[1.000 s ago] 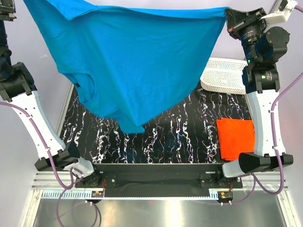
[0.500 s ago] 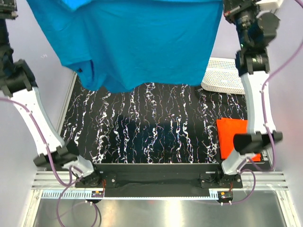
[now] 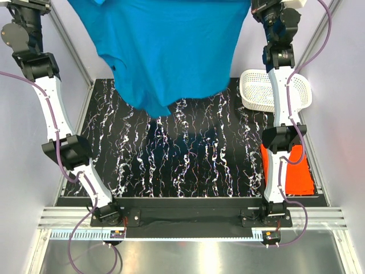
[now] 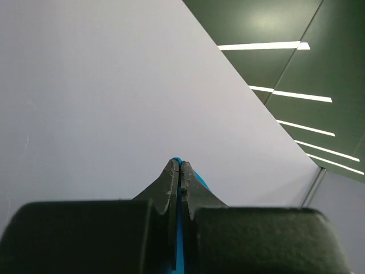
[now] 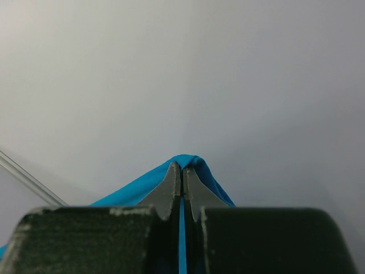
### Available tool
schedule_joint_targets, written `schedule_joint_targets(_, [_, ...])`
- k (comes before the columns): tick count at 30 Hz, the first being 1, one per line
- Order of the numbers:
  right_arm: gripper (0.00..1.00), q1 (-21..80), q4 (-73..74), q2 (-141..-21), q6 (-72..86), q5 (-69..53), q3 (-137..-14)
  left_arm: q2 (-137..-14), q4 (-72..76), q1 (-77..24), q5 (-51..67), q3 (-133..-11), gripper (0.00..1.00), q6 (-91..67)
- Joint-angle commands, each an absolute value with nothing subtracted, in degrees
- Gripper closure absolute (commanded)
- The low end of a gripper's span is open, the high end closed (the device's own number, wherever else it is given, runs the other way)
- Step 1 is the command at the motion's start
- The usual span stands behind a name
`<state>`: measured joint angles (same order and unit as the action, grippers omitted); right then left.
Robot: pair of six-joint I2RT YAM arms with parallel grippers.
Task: Fold and stack the t-shirts
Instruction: Flatten the tshirt out
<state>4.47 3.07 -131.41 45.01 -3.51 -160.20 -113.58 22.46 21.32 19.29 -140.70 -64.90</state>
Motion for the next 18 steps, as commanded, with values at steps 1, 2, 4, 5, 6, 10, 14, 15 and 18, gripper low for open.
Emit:
schedule_joint_targets(1, [1.00,3.87,-2.02,-127.27,44.56,2.46,-158.74,-112.32,27.16,21.62,13.45,-146.25,1.00,-62.49])
schedule_joint_targets(2, [1.00,3.95,-1.93,-127.53,44.56,2.37,-159.25,-112.50,27.07,21.45,13.45,-146.25,1.00,-62.32])
schedule_joint_targets(4, [1.00,3.87,-1.76,-128.14,44.47,1.59,-160.22,-112.59,26.81,21.45,13.71,-146.25,1.00,-62.31])
schedule_joint_targets(5, [1.00,3.95,-0.97,-128.14,44.82,1.41,-160.14,-112.41,26.63,21.45,14.06,-146.08,1.00,-62.40])
schedule_joint_targets(6, [1.00,3.87,-0.44,-127.88,45.09,1.06,-159.88,-112.24,26.37,21.45,14.93,-145.55,1.00,-62.40])
schedule_joint_targets(10, [1.00,3.96,1.76,-122.19,46.40,-2.71,-149.02,-107.86,27.86,21.44,18.19,-136.17,1.00,-62.40])
schedule_joint_targets(14, [1.00,4.04,3.68,-115.33,47.90,-6.93,-135.55,-96.46,27.52,21.45,21.18,-119.30,1.00,-60.21])
schedule_joint_targets(15, [1.00,4.04,4.30,-113.83,47.99,-7.90,-132.66,-94.50,26.90,21.53,23.44,-112.39,1.00,-59.34])
schedule_joint_targets(18, [1.00,4.04,4.83,-106.81,49.31,-11.68,-118.60,-85.63,29.07,21.88,28.19,-94.58,1.00,-59.59])
